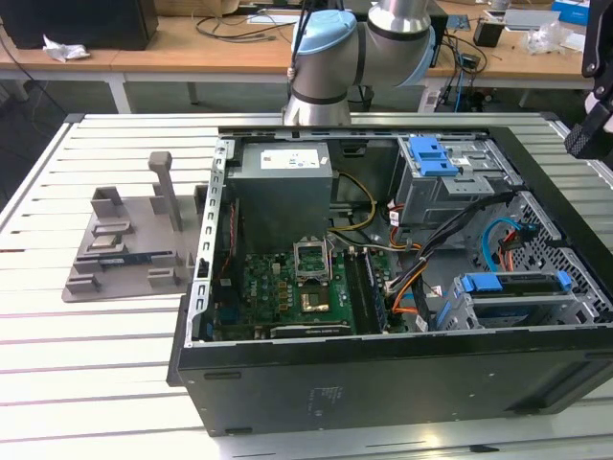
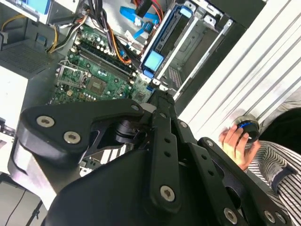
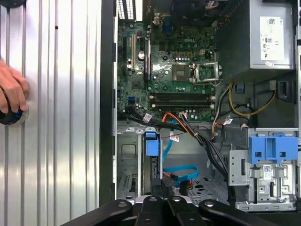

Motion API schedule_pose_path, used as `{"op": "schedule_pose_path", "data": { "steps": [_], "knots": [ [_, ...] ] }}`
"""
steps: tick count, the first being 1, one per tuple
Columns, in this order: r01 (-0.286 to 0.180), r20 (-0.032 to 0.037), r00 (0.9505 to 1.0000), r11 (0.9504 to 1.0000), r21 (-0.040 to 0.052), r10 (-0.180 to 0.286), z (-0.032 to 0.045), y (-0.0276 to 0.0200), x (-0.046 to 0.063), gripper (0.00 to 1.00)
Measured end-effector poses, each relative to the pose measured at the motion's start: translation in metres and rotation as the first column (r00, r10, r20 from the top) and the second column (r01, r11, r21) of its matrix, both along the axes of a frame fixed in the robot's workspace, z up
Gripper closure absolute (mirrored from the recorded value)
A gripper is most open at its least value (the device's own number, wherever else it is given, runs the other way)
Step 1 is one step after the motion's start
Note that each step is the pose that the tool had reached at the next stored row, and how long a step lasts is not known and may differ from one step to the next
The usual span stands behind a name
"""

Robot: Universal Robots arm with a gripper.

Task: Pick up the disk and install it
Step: 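Insert the first disk wire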

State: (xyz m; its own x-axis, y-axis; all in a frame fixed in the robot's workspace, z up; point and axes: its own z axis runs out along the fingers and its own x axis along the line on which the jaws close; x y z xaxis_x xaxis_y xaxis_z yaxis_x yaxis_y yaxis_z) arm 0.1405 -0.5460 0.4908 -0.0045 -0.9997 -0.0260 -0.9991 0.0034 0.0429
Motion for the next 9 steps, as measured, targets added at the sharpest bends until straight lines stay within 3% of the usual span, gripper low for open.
{"op": "schedule_pose_path", "data": {
  "steps": [5, 7, 9],
  "knots": [
    [0.000, -0.0054, 1.0000, 1.0000, -0.0002, 0.000, -0.0127, 0.0087, 0.031, 0.89],
    [-0.001, -0.0061, 1.0000, 1.0000, 0.0000, 0.001, -0.0233, 0.0194, 0.048, 0.89],
    [-0.002, -0.0061, 1.0000, 1.0000, 0.0000, 0.002, -0.0283, 0.0269, 0.050, 0.89]
  ]
}}
